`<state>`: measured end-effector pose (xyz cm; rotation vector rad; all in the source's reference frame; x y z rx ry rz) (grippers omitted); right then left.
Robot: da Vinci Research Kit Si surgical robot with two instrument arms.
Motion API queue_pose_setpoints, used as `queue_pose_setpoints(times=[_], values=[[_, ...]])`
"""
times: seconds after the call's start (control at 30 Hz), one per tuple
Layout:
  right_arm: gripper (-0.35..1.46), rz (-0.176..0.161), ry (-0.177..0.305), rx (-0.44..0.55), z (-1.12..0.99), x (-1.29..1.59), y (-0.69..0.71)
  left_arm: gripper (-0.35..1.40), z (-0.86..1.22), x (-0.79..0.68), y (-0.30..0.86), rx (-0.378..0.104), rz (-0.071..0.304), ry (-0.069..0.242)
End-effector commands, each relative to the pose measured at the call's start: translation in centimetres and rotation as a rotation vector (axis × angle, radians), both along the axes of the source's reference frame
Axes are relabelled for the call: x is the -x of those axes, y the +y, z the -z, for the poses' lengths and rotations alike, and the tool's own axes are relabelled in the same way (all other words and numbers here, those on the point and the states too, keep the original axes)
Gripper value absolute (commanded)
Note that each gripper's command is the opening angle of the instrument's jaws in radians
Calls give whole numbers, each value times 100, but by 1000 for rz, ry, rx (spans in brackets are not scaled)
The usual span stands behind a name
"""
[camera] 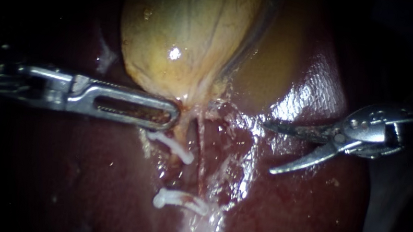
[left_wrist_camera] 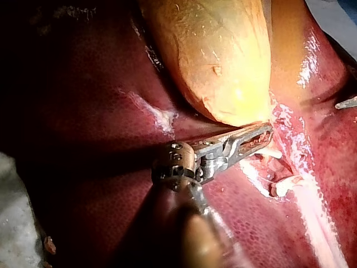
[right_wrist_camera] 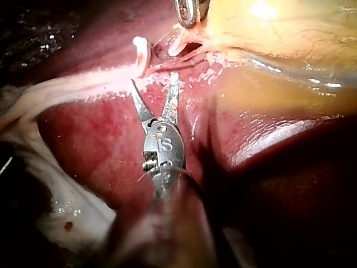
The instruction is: Go back from the cut left tube
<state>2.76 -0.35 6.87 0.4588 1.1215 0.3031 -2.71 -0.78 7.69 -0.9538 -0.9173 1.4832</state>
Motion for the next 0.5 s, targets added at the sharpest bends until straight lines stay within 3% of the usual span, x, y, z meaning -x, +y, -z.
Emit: queue_pose_setpoints(times=[0.03,0.2,0.5], values=[[143,-3,-6,4,0,0,-1,-35,-2,3,-1,0,-2,-3],[143,-19,-25,19,2,0,-2,-35,-5,6,-2,0,-6,-5],[143,-7,-18,36,3,-1,-3,-35,-4,7,-2,0,-6,-5]])
